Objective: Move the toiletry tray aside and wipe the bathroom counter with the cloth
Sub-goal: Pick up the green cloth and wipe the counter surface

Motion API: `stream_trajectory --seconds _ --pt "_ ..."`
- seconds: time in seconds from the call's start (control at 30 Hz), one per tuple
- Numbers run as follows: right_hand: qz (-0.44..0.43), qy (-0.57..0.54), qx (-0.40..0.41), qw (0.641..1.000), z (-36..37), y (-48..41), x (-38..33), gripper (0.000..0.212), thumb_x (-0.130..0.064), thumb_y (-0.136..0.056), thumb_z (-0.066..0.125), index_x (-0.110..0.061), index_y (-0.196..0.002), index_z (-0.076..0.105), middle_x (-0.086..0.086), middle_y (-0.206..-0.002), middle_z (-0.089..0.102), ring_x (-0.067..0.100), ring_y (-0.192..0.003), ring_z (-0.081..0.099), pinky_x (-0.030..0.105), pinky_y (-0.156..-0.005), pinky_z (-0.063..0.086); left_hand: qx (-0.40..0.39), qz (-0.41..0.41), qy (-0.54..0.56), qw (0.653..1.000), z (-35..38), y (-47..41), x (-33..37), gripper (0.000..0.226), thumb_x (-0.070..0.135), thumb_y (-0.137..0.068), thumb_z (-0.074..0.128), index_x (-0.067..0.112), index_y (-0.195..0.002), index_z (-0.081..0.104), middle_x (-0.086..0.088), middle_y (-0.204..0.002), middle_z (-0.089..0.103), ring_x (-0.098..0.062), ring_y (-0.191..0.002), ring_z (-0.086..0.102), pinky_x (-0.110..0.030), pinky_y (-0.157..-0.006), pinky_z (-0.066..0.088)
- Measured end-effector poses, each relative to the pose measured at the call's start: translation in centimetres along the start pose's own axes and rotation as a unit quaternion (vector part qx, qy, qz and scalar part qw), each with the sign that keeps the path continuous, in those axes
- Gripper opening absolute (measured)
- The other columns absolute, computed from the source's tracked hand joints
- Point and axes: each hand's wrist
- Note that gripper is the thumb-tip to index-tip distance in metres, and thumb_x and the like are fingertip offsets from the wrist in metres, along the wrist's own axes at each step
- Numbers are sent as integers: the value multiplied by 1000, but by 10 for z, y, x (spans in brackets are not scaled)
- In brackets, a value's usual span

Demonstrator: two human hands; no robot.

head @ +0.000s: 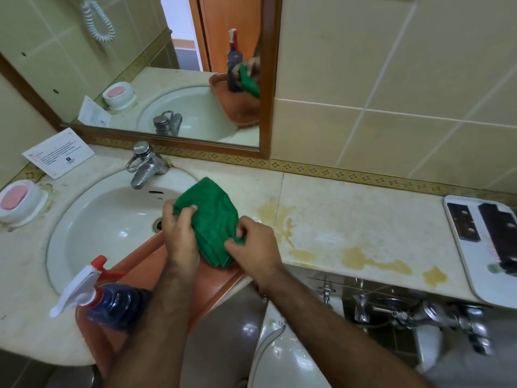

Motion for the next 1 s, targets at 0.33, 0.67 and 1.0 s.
stream_trajectory --seconds 0.33,0.67,1.0 --pt "137 -111 124 977 -88 35 86 34 -20 -83 84 -27 -84 51 -2 -81 61 20 -70 70 38 -60 64 -182 100 -237 949 128 33 -23 27 27 -93 73 50 -91 59 13 -102 72 -1 -85 71 -15 -61 55" --pt "172 104 41 979 -134 20 162 25 -48 -90 70 -24 -84 69 -6 -73 73 15 -67 72 32 -59 58 -287 195 -660 666 174 38 -127 46 28 -96 66 21 -139 50 -6 -137 63 -25 -122 59 -38 -100 50" --pt "-70 354 -99 927 -226 -115 270 62 -45 -111 31 -21 -167 22 1 -176 17 17 -163 12 37 -131 12 -404 254 -732 485 141 76 -183 87 69 -99 -3 14 -166 5 -6 -174 -2 -25 -162 -3 -50 -130 3"
Point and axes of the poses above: each hand's wrist, its own y-axis away from the middle knuckle, its own z-axis out of the palm, x = y × z
